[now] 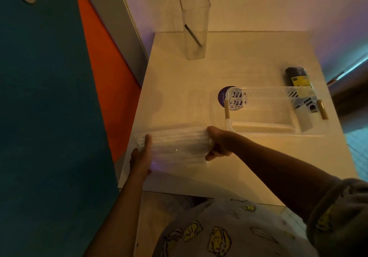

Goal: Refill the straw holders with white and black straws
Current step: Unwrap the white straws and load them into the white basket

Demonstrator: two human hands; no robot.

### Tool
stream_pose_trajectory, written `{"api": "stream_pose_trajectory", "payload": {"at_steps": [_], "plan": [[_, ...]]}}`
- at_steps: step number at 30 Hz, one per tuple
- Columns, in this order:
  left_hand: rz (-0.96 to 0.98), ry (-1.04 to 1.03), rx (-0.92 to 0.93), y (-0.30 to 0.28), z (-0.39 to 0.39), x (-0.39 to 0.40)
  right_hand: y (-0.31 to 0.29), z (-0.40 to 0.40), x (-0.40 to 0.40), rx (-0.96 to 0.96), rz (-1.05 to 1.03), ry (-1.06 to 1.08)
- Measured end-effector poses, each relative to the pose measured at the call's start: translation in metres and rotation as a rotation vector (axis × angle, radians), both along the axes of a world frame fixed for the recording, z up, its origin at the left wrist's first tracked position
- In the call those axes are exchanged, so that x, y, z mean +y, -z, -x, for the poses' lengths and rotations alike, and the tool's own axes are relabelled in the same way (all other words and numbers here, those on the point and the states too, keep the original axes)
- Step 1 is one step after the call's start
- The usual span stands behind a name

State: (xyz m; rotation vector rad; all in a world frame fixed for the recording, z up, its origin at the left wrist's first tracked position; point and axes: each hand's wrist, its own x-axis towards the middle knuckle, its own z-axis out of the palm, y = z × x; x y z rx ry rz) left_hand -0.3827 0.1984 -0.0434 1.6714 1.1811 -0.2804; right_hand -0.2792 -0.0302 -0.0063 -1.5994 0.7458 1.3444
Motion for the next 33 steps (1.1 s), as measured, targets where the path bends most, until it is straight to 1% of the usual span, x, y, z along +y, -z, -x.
{"api": "stream_pose_trajectory", "payload": {"at_steps": [4,7,9,11,14,17,19,22,24,26,29,33], "plan": [[-0.112,0.065,0.102,0.005,-0.008,-0.001,0.011,0.013,-0.004,-0.181,0.035,-0.003],[-0.218,0.115,0.107,0.008,-0.008,-0.005,0.028,0.021,-0.008,-0.352,0.091,-0.066],[-0.224,0.119,0.116,0.010,-0.008,-0.004,0.036,0.024,-0.007,-0.466,0.114,-0.112],[-0.214,0.116,0.131,0.010,-0.008,-0.001,0.040,0.028,-0.005,-0.539,0.114,-0.152],[-0.115,0.068,0.163,0.009,-0.014,0.010,0.043,0.027,0.000,-0.598,0.066,-0.171],[0.096,-0.049,0.167,0.006,-0.019,0.020,0.045,0.023,0.002,-0.662,-0.003,-0.190],[0.153,-0.088,0.143,0.006,-0.021,0.024,0.046,0.018,0.002,-0.721,-0.004,-0.230],[0.086,-0.065,0.056,0.012,-0.023,0.027,0.050,0.011,0.006,-0.756,0.051,-0.217],[0.042,-0.044,0.074,0.013,-0.024,0.027,0.052,0.007,0.010,-0.788,0.085,-0.226],[-0.004,-0.022,0.049,0.016,-0.025,0.028,0.052,0.004,0.015,-0.823,0.097,-0.211],[-0.062,0.026,-0.038,0.018,-0.034,0.033,0.050,-0.004,0.021,-0.841,0.090,-0.113],[-0.208,0.090,-0.050,0.023,-0.044,0.049,0.056,-0.015,0.028,-0.818,0.128,0.050]]}}
